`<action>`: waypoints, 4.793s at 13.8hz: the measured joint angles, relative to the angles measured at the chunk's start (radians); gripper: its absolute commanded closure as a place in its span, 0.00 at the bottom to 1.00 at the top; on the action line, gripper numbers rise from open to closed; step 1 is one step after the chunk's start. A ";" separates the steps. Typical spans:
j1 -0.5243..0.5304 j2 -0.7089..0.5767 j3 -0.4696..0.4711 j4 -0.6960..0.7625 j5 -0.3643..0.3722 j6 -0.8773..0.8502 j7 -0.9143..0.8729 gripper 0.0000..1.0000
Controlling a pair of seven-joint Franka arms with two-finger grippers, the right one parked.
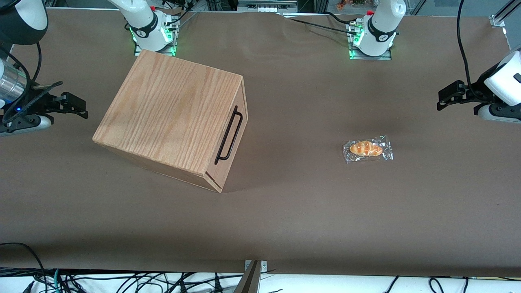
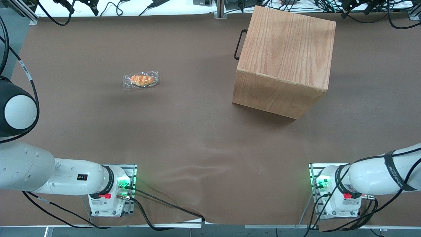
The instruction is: Open top drawer with left arm
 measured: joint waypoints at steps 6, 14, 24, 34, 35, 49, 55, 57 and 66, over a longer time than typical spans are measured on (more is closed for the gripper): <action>-0.002 0.002 0.000 0.000 0.000 0.000 0.000 0.00; -0.062 0.118 -0.057 0.002 -0.183 0.015 -0.006 0.00; -0.448 0.346 -0.071 0.022 -0.461 0.472 -0.326 0.00; -0.597 0.509 -0.070 0.114 -0.461 0.719 -0.559 0.00; -0.603 0.524 -0.069 0.124 -0.461 0.719 -0.563 0.00; -0.600 0.565 -0.050 0.149 -0.371 0.717 -0.568 0.00; -0.550 0.565 -0.043 0.149 -0.367 0.713 -0.567 0.00; -0.536 0.565 -0.042 0.149 -0.367 0.712 -0.567 0.00; -0.480 0.565 -0.044 0.154 -0.367 0.680 -0.547 0.00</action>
